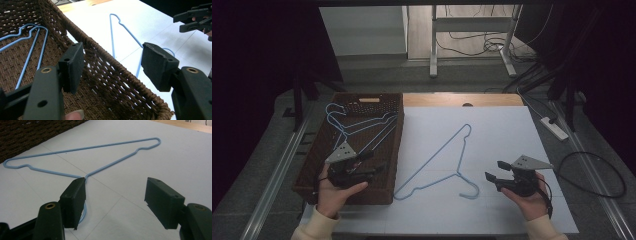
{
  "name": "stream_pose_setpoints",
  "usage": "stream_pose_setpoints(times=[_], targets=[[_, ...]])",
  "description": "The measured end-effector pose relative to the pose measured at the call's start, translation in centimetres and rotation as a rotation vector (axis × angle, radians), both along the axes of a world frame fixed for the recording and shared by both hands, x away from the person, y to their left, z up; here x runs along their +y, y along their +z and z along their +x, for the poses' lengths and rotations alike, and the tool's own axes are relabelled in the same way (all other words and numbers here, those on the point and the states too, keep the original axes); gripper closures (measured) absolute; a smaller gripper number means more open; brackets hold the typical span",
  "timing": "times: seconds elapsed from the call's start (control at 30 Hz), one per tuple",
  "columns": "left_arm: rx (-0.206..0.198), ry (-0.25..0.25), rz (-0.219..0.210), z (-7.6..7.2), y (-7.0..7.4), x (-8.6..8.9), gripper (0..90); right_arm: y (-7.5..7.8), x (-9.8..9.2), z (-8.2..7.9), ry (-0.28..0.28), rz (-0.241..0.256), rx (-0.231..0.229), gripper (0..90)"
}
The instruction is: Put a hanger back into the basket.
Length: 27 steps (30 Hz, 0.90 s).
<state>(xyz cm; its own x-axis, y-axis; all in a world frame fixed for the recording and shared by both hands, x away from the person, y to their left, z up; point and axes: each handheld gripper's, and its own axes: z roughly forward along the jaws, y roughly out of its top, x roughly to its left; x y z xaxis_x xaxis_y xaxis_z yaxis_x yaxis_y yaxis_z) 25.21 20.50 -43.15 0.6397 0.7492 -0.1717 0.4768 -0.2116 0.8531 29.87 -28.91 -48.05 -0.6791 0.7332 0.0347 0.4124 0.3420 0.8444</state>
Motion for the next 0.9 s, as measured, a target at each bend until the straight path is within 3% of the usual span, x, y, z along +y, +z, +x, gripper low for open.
stream_pose_setpoints(times=[0.6, 0.87, 0.9], targets=[[0.001, -0.032, 0.002, -0.3, 0.0, -0.8, 35.1, -0.2, 0.4, 0.1, 0.015, -0.020, 0.010, 33.9], [0.011, -0.044, 0.008, -0.3, -0.1, -1.2, 35.0, 0.2, 1.1, 0.0, 0.024, -0.077, 0.027, 33.9], [0.012, -0.044, 0.007, -0.3, -0.1, -1.2, 35.0, 0.3, 1.3, 0.0, 0.035, -0.089, 0.047, 33.9]])
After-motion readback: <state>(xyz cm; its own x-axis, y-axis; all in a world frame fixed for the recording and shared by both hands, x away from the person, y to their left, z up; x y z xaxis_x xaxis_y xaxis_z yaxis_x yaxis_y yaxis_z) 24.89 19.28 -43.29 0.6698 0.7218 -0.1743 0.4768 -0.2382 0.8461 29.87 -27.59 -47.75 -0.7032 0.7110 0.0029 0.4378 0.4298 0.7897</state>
